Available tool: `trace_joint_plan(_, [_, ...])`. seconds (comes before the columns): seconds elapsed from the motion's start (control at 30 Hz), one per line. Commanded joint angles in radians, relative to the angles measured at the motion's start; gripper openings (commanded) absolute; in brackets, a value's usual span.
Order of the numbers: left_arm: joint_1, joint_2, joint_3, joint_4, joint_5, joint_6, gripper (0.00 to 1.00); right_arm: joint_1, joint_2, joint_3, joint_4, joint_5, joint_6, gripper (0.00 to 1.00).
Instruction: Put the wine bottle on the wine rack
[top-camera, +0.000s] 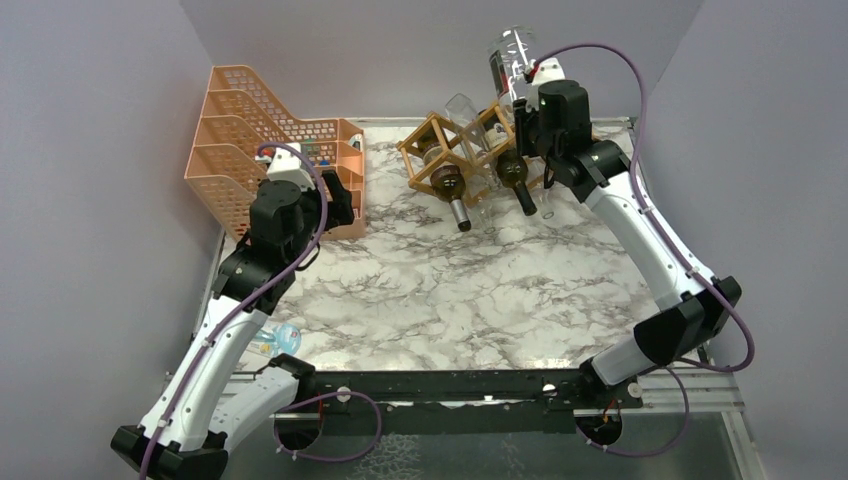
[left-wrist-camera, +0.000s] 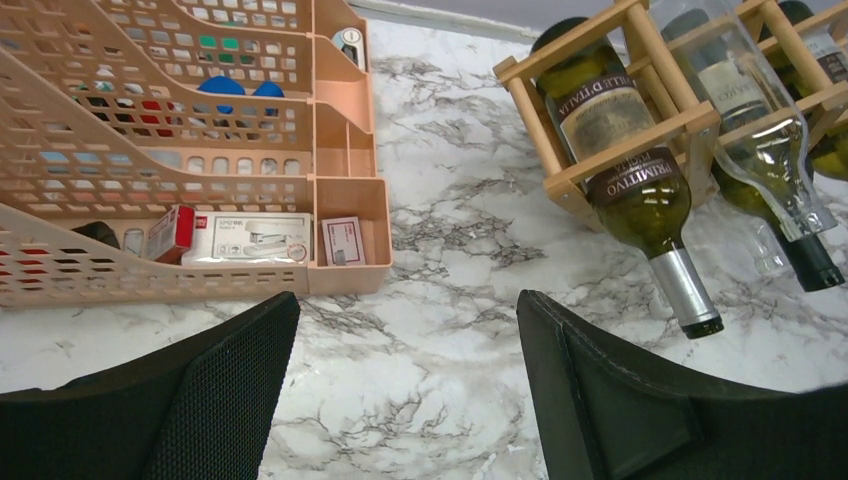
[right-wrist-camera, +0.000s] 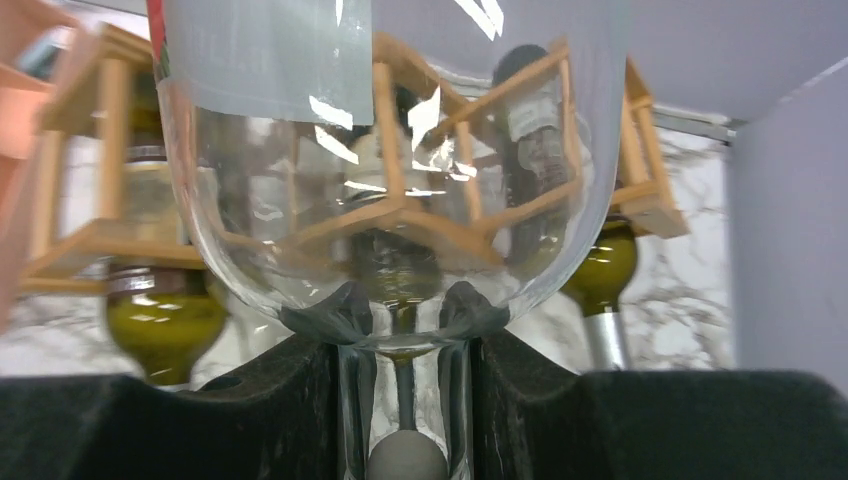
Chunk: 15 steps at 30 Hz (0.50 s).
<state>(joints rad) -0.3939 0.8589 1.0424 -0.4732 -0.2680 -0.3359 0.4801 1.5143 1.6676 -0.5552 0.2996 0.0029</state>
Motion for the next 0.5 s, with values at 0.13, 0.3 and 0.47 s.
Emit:
trace_joint_plan(0.13, [0.0,0.021,-0.03,0.022,0.062,0.032,0.85,-0.128,0.067,0.125,0.127,0.038,-0.221,0.01])
trace_joint_plan(0.3, [0.0,0.033,-0.041,0.029,0.075,0.031,0.86,-0.214,0.145,0.219,0.016,-0.089,-0.283,0.01])
trace_joint_plan(0.47, [0.0,0.046,-0.044,0.035,0.09,0.022,0.85,-0.253,0.209,0.278,-0.037,-0.121,-0.311,0.01])
